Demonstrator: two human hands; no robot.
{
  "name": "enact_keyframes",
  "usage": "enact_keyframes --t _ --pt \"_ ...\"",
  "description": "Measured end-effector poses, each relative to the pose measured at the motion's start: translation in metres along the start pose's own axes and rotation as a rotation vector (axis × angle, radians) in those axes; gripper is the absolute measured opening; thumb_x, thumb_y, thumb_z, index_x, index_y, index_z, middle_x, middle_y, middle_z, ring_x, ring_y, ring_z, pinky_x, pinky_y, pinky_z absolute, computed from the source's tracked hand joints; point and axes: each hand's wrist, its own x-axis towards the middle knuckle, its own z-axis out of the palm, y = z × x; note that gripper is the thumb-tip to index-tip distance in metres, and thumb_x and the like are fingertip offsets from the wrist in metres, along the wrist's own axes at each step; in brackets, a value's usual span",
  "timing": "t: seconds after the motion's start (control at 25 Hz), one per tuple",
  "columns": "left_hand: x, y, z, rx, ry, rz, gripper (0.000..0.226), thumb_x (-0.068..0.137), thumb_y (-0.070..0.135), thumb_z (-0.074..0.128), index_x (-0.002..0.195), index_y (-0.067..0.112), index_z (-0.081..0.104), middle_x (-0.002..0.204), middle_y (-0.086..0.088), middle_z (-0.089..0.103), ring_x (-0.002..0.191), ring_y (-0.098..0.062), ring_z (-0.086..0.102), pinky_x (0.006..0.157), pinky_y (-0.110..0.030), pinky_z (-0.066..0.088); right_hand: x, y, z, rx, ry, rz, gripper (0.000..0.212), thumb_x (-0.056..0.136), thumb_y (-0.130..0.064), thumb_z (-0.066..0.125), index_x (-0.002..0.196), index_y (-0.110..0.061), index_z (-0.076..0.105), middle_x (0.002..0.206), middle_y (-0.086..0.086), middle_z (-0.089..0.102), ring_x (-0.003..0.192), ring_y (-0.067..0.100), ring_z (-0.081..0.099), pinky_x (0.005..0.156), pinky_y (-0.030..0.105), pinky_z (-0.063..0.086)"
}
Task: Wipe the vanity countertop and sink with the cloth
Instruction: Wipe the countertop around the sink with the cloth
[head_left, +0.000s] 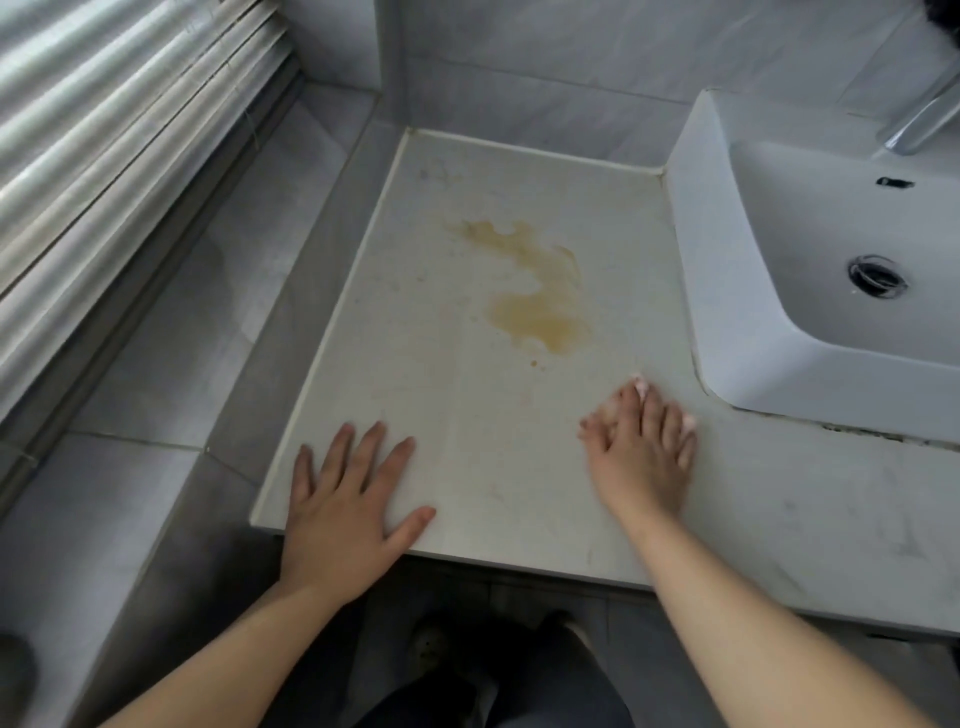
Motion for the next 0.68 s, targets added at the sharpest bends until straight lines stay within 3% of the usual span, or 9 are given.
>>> enact_keyframes --t 0.08,0.16,0.28,0.32,0.4,0.48,0.56,0.68 --pt "0.000 -0.001 0.001 -0.020 0.001 -0.001 0.071 0.086 0.069 0.011 0.137 0.028 0.040 0.144 -0.005 0.043 0.134 -0.026 0.025 0.107 -0.047 0.011 -0.040 -0.024 0.006 -0.001 0.051 -0.150 0.072 0.082 -0.053 0.030 0.141 -0.013 0.040 0.145 0.010 0.043 0.133 0.035 0.038 0.112 0.048 0.014" --pt "0.000 -0.001 0.001 -0.034 -0.001 0.003 0.072 0.087 0.068 0.012 0.137 0.026 0.040 0.143 -0.006 0.043 0.134 -0.026 0.025 0.107 -0.046 0.011 -0.071 -0.056 0.013 0.004 -0.008 -0.474 0.070 0.078 -0.052 0.035 0.135 -0.014 0.050 0.138 0.006 0.052 0.127 0.032 0.048 0.108 0.047 0.018" --pt "-0.005 -0.002 -0.002 -0.053 0.005 -0.013 0.071 0.089 0.065 0.013 0.136 0.021 0.042 0.142 -0.006 0.045 0.134 -0.025 0.025 0.109 -0.041 0.007 -0.047 -0.080 0.006 -0.088 -0.078 -0.803 0.072 0.082 -0.056 0.024 0.145 -0.023 0.034 0.149 0.000 0.038 0.139 0.026 0.033 0.112 0.041 0.007" --pt "-0.009 -0.002 -0.002 -0.067 0.007 -0.034 0.070 0.090 0.063 0.012 0.136 0.020 0.042 0.142 -0.007 0.044 0.134 -0.025 0.025 0.110 -0.039 0.006 -0.029 -0.078 0.004 -0.098 -0.116 -0.786 0.076 0.081 -0.058 0.013 0.149 -0.025 0.022 0.155 -0.003 0.027 0.143 0.024 0.022 0.113 0.039 -0.001" --pt "-0.021 -0.001 -0.003 -0.113 0.026 -0.127 0.070 0.091 0.061 0.011 0.137 0.018 0.042 0.143 -0.008 0.043 0.135 -0.027 0.026 0.111 -0.036 0.005 -0.004 -0.062 0.005 -0.051 -0.120 -0.542 0.081 0.077 -0.059 0.001 0.150 -0.026 0.012 0.158 -0.003 0.015 0.145 0.023 0.011 0.115 0.040 -0.004" --pt "-0.032 -0.003 0.000 -0.164 0.060 -0.228 0.071 0.092 0.059 0.012 0.137 0.013 0.042 0.143 -0.010 0.043 0.135 -0.028 0.027 0.111 -0.035 0.006 -0.021 -0.061 0.005 -0.049 -0.023 -0.466 0.077 0.080 -0.056 0.015 0.147 -0.020 0.029 0.153 0.003 0.032 0.140 0.029 0.029 0.115 0.045 0.009" --pt "-0.038 -0.007 0.004 -0.213 0.122 -0.261 0.067 0.093 0.053 0.019 0.134 0.006 0.044 0.140 -0.014 0.045 0.132 -0.028 0.032 0.111 -0.035 0.010 -0.068 -0.079 0.005 -0.023 -0.094 -0.674 0.070 0.079 -0.052 0.033 0.137 -0.016 0.047 0.141 0.003 0.050 0.129 0.030 0.047 0.108 0.046 0.019" --pt "-0.038 -0.012 0.005 -0.296 0.258 -0.310 0.052 0.086 0.034 0.036 0.123 0.000 0.047 0.122 -0.023 0.056 0.118 -0.031 0.043 0.103 -0.035 0.024 -0.096 -0.129 0.012 0.022 -0.139 -0.953 0.061 0.084 -0.048 0.033 0.137 -0.020 0.047 0.141 0.000 0.049 0.130 0.027 0.046 0.110 0.045 0.018"
